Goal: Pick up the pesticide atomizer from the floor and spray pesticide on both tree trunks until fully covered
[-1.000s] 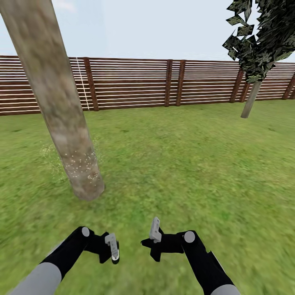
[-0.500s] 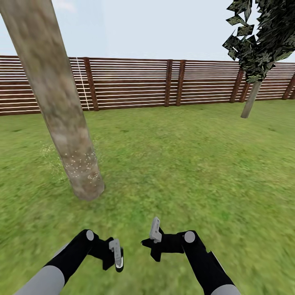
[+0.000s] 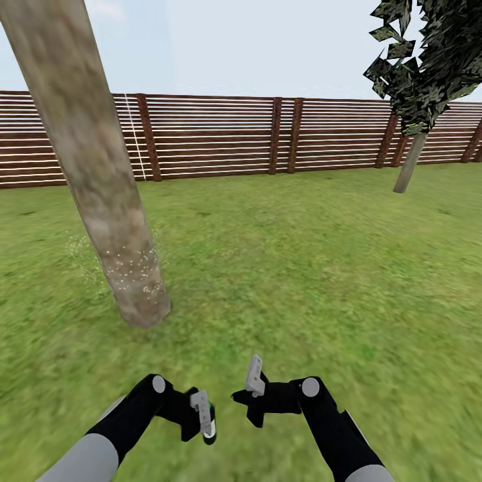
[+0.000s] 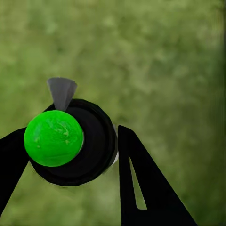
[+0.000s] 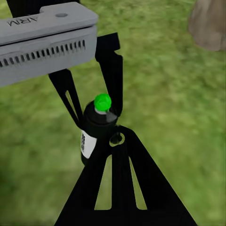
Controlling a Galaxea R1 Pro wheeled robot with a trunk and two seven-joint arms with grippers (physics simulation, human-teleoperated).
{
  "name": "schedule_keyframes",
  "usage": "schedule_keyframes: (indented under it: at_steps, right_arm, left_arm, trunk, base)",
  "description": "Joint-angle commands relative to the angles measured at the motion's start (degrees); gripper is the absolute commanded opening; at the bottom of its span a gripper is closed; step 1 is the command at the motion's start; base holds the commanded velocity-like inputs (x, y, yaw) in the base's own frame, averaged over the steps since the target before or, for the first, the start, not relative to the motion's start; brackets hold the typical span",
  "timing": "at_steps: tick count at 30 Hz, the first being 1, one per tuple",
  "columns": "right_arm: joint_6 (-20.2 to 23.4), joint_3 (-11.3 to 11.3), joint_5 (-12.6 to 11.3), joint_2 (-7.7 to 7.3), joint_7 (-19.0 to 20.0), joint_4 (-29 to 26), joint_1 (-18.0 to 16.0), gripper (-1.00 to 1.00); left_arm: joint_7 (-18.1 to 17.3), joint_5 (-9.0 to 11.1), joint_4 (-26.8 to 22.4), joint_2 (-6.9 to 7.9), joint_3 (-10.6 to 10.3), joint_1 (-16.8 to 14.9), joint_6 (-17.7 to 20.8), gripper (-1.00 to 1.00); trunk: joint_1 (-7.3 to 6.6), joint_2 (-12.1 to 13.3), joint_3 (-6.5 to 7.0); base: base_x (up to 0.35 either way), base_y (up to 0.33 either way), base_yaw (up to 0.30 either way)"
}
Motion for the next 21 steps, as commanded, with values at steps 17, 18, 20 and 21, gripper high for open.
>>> schedule_keyframes:
  at_steps: [17,18,20,21]
  right_arm:
    - [0.00,-0.02,0.01,-0.09,-0.01,0.20,0.00,-1.00]
    - [0.00,-0.02,0.01,-0.09,0.00,0.20,0.00,-1.00]
    - [0.00,-0.02,0.01,-0.09,0.00,0.25,0.00,-1.00]
    - [0.00,-0.02,0.01,-0.09,0.00,0.27,0.00,-1.00]
  left_arm:
    - [-4.39,0.19,-2.09,-1.52,0.24,0.00,-3.18,-1.00]
    - [-4.40,0.19,-2.41,-1.53,0.25,0.00,-3.16,-1.00]
    - [-4.39,0.20,-3.04,-1.53,0.24,0.00,-3.15,-1.00]
    - [-4.41,0.22,-3.47,-1.53,0.25,0.00,-3.14,-1.00]
  trunk:
    - [0.00,0.00,0.00]
    - [0.00,0.00,0.00]
    - [0.00,0.00,0.00]
    - [0.00,0.00,0.00]
  base:
    - [0.000,0.000,0.000]
    - [0.000,0.000,0.000]
    - [0.000,0.000,0.000]
    - [0.000,0.000,0.000]
